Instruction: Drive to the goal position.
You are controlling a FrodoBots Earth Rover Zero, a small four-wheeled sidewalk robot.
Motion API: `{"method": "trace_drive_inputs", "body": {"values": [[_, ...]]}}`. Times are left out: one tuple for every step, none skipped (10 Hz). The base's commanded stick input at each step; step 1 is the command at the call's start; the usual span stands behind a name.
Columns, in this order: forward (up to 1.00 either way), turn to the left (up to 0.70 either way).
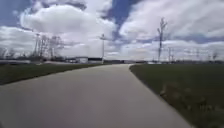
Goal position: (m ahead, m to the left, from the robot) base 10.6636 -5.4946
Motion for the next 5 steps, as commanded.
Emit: {"method": "trace_drive_inputs", "body": {"values": [[1.0,0.0],[1.0,0.0],[1.0,0.0],[1.0,0.0],[1.0,0.0]]}}
